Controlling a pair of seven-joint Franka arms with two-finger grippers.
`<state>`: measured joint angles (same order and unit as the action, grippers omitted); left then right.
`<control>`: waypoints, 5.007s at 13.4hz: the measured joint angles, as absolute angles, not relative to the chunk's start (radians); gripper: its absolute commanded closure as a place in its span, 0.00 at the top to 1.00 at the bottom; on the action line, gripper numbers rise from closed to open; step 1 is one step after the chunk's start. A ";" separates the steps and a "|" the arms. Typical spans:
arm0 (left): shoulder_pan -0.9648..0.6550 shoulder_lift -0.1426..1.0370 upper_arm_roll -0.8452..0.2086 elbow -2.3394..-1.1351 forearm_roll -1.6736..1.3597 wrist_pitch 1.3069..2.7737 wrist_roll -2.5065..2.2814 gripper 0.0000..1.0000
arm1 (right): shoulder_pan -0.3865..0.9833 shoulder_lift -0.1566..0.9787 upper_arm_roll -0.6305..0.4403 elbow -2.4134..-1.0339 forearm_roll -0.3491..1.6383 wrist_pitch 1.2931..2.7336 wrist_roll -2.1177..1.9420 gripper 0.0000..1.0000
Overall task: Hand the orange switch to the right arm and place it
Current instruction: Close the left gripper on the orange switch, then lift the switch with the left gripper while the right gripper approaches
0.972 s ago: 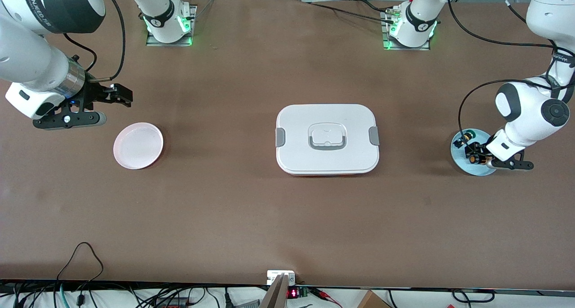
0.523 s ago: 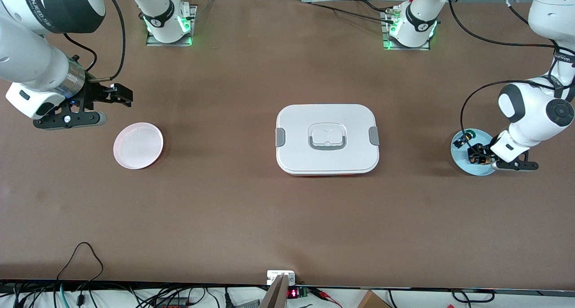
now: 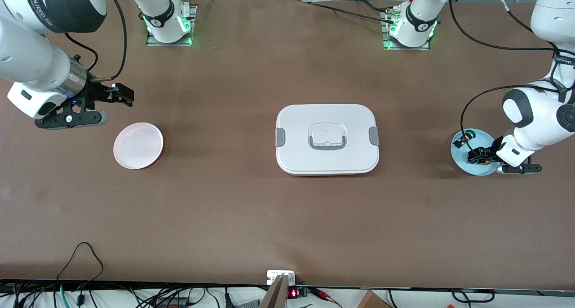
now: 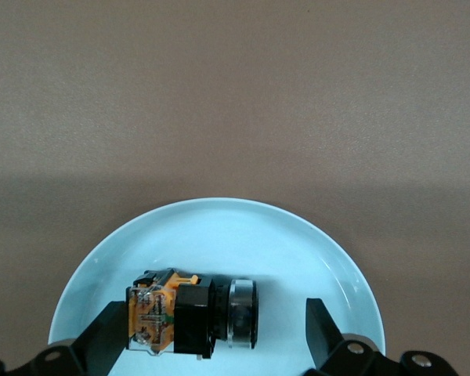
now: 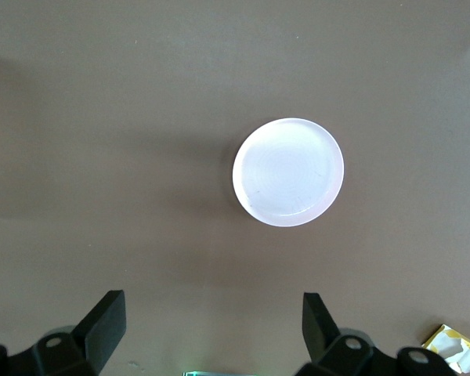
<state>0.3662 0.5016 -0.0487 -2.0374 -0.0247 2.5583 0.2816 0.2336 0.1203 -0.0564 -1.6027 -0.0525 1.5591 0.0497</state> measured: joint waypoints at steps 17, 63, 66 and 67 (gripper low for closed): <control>0.384 0.551 -0.049 -2.016 -0.025 2.552 0.343 0.56 | 0.234 0.120 -0.056 -1.603 -0.052 1.559 0.050 1.00; 0.077 0.580 -0.857 -1.651 -1.532 2.311 1.444 0.35 | 0.279 0.277 -0.054 -1.828 1.541 1.659 0.293 1.00; 0.068 0.580 -0.856 -1.658 -1.574 2.334 1.495 0.36 | 0.317 0.277 -0.049 -1.837 1.557 1.709 0.303 1.00; 0.069 0.580 -0.855 -1.658 -1.574 2.334 1.496 0.36 | 0.321 0.277 -0.048 -1.843 1.570 1.714 0.305 1.00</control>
<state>0.0687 0.5803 -0.8550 -1.6577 -1.5739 2.3342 1.4960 0.3212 0.2771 -0.0484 -1.8427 1.5699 1.7140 0.3053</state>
